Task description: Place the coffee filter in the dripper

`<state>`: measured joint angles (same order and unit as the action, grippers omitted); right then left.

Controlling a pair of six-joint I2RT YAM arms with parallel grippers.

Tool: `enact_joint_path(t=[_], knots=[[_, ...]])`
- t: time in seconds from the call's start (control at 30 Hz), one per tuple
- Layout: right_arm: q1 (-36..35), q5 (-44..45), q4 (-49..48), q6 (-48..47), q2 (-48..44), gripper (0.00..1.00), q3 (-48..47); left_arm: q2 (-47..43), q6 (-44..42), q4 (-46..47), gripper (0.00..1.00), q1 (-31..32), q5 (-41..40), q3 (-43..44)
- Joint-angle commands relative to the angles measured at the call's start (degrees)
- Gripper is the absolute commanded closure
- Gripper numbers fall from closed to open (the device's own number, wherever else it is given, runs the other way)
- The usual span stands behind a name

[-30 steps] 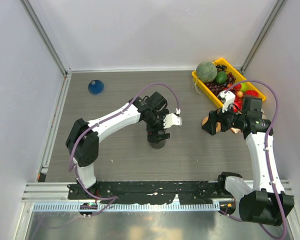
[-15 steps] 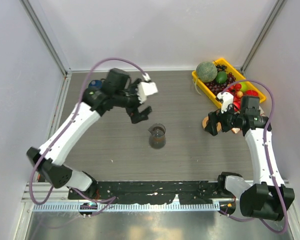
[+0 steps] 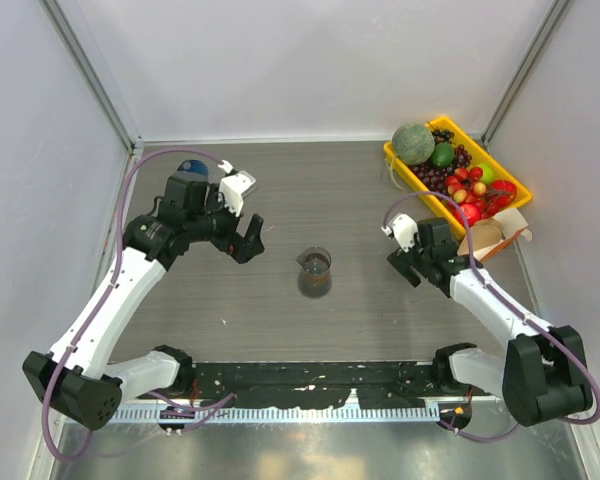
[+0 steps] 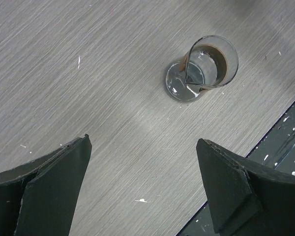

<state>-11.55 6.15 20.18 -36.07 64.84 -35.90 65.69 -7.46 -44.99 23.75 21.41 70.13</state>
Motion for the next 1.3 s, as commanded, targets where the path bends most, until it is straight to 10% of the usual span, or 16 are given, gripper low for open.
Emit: enact_joint_path(t=[0.0, 0.53, 0.77, 1.27], knots=[[-4.26, 12.30, -17.35, -5.66, 1.95, 0.05, 4.52, -2.06, 3.42, 4.04, 0.01, -0.72, -1.37, 0.10], [-8.93, 23.37, -48.03, -19.38, 17.60, 0.34, 17.87, -1.36, 4.56, 4.82, 0.01, -1.25, -3.39, -0.34], [-9.89, 23.47, -42.70, -24.56, 8.85, 0.95, 17.01, -2.06, 6.67, 4.30, 0.00, -2.39, -3.22, 0.27], [-21.13, 10.38, -17.72, -57.77, -32.13, 0.95, 3.55, -4.86, 11.96, 0.60, 0.01, -7.84, 13.72, 7.22]])
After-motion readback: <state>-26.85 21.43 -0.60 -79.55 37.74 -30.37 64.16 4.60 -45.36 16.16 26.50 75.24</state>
